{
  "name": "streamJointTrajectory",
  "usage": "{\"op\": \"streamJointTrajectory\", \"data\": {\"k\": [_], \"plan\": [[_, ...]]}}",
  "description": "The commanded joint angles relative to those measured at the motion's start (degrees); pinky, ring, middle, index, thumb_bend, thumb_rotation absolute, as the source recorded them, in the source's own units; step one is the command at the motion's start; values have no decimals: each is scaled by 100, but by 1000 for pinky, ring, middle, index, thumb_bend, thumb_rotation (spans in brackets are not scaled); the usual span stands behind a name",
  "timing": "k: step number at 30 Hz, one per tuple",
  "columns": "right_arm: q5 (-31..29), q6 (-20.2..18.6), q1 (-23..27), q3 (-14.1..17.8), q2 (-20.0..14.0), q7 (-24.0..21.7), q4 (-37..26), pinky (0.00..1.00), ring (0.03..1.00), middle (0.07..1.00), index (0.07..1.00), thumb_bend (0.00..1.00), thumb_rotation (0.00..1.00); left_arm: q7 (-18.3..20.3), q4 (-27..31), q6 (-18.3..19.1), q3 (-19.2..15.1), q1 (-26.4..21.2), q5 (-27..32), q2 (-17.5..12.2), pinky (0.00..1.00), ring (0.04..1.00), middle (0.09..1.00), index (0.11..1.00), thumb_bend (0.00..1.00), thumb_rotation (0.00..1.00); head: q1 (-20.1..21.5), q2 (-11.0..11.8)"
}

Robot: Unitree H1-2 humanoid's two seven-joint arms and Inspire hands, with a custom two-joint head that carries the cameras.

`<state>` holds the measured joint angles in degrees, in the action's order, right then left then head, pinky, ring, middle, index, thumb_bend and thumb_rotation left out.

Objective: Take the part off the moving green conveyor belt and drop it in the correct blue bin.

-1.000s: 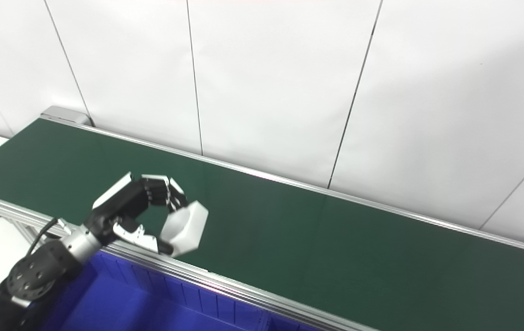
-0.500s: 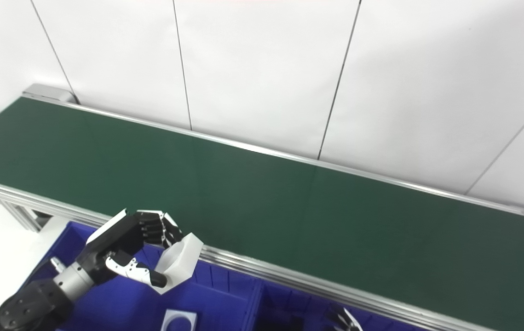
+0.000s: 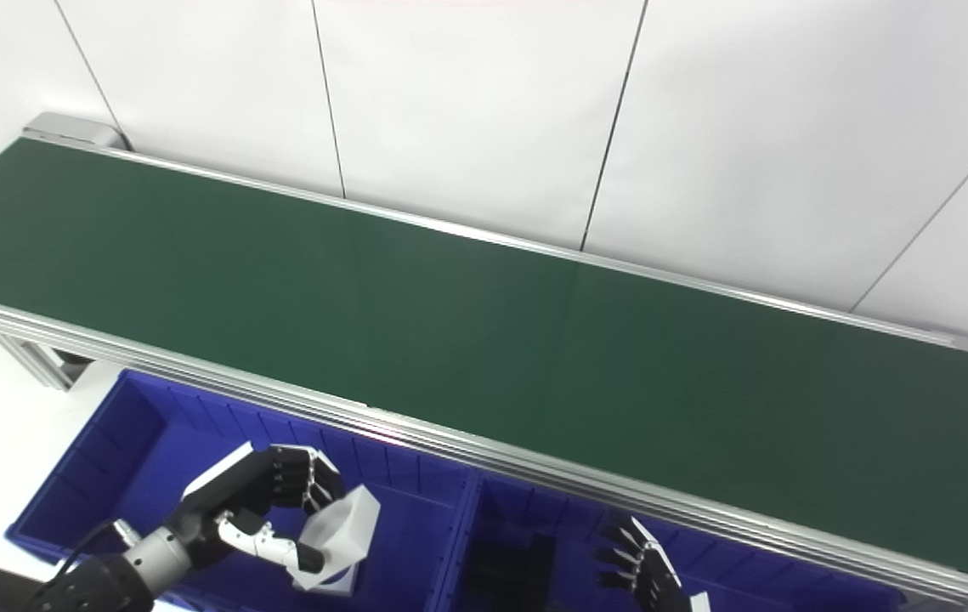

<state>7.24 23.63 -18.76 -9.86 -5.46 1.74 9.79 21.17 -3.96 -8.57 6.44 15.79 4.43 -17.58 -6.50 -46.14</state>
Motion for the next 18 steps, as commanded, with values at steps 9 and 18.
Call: {"op": "streamJointTrajectory", "data": {"k": [9, 18], "plan": [[-16, 53, -31, 46, 61, -76, -200, 610, 717, 792, 828, 648, 145, -2135, -691, -1022, 145, -265, -2974, 159, 314, 429, 510, 544, 471, 0, -20, -13], [23, 95, -4, 77, 107, -89, -144, 607, 713, 792, 823, 646, 142, -2978, -744, -973, 116, -177, -3672, 277, 724, 828, 843, 794, 763, 1, -15, 16]]}}
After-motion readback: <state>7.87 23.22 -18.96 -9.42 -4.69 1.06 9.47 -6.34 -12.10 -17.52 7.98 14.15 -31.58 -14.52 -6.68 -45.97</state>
